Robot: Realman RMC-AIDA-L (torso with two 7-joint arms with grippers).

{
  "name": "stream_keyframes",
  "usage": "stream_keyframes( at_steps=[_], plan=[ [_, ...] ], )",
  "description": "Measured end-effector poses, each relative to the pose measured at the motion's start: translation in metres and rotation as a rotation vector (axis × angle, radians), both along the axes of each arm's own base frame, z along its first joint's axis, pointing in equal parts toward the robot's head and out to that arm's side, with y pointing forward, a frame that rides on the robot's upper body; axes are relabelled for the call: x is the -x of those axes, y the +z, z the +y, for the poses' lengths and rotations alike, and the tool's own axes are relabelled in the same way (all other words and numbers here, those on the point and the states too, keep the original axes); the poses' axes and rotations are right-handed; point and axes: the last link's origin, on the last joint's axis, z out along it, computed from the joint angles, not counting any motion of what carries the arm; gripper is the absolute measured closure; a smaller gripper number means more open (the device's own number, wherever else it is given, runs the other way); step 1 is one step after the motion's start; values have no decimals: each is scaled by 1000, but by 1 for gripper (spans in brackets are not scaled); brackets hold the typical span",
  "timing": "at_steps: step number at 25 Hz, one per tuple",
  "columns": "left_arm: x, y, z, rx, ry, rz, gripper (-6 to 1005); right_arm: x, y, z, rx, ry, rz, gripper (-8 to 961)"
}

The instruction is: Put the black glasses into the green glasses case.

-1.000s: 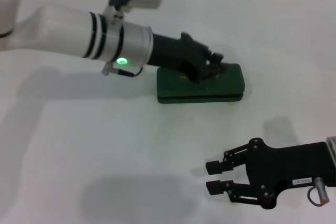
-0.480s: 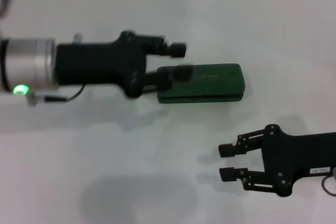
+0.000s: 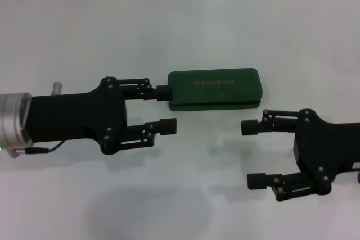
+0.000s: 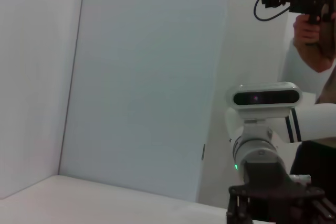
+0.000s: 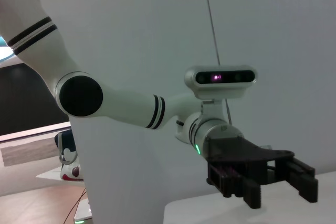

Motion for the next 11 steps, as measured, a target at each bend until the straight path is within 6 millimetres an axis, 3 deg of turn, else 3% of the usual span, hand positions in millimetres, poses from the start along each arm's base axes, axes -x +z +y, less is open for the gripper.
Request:
stream_keyframes(
  at_steps=[11],
  plan=[
    [8, 6, -22, 36, -27, -52, 410, -1, 6, 9, -49, -24, 26, 134]
  ],
)
